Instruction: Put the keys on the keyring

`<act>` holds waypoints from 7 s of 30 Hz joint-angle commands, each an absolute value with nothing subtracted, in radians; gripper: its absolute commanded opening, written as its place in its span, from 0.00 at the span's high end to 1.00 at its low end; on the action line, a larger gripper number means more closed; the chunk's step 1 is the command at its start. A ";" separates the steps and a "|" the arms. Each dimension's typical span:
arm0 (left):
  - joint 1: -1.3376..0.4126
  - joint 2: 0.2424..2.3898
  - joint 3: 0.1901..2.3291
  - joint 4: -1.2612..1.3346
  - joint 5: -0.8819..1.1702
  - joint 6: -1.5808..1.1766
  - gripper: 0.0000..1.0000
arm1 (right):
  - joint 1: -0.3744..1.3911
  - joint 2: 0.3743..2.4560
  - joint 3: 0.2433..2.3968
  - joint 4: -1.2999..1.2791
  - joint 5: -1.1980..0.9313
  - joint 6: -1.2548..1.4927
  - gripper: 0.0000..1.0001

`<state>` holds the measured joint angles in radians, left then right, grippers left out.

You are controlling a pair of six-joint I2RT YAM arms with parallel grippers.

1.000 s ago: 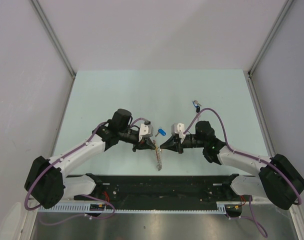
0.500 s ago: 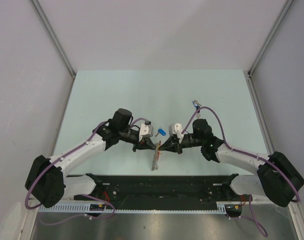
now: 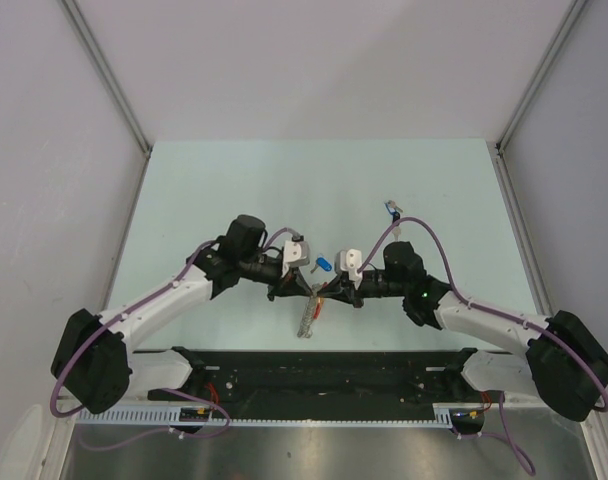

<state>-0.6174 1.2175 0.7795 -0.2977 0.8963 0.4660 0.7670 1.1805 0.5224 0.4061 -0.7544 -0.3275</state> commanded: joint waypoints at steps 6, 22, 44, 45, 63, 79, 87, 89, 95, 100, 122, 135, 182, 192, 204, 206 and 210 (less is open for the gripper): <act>-0.641 1.178 0.782 -0.220 0.730 0.188 1.00 | 0.798 1.132 0.555 0.382 -0.643 -0.373 1.00; -0.641 1.036 0.592 0.123 0.607 -0.202 0.99 | 0.830 1.137 0.543 0.385 -0.604 -0.379 1.00; -0.641 0.821 0.328 0.482 0.445 -0.382 1.00 | 0.819 1.172 0.488 0.545 -0.635 -0.261 1.00; -0.641 0.821 0.321 0.488 0.442 -0.390 1.00 | 0.821 1.173 0.488 0.546 -0.637 -0.259 1.00; -0.641 0.767 0.291 0.444 0.425 -0.354 0.64 | 0.811 1.167 0.508 0.485 -0.611 -0.291 1.00; -0.632 0.951 0.808 -0.334 0.652 0.338 0.40 | 0.778 1.170 0.624 0.342 -0.652 -0.383 1.00; -0.519 1.130 0.968 -0.479 0.955 0.635 0.26 | 0.762 1.198 0.690 0.275 -0.666 -0.422 1.00; -0.508 1.183 0.994 -0.509 0.985 0.686 0.23 | 0.759 1.209 0.698 0.273 -0.667 -0.426 1.00; -0.506 1.285 0.997 -0.522 1.034 0.692 0.37 | 0.762 1.233 0.710 0.270 -0.681 -0.430 1.00; -0.508 1.284 0.965 -0.450 1.020 0.608 0.52 | 0.761 1.241 0.710 0.271 -0.678 -0.428 1.00; -0.586 1.345 0.951 -0.454 0.867 0.554 0.71 | 0.759 1.236 0.710 0.281 -0.641 -0.393 1.00; -0.588 1.344 0.951 -0.442 0.856 0.532 1.00 | 0.759 1.233 0.710 0.272 -0.627 -0.382 1.00; -0.505 1.092 0.721 0.382 0.382 -0.077 1.00 | 0.704 1.439 0.747 0.772 -0.575 -0.284 1.00; -0.499 0.916 0.523 0.325 0.362 -0.049 0.48 | 0.672 1.485 0.793 0.733 -0.742 -0.308 1.00; -0.465 0.953 0.422 0.462 0.617 0.043 0.25 | 0.664 1.477 0.819 0.594 -0.861 -0.397 1.00; -0.460 0.966 0.417 0.471 0.640 0.051 0.27 | 0.663 1.479 0.819 0.583 -0.864 -0.402 1.00; -0.456 0.983 0.405 0.471 0.679 0.075 0.46 | 0.664 1.480 0.825 0.569 -0.868 -0.405 1.00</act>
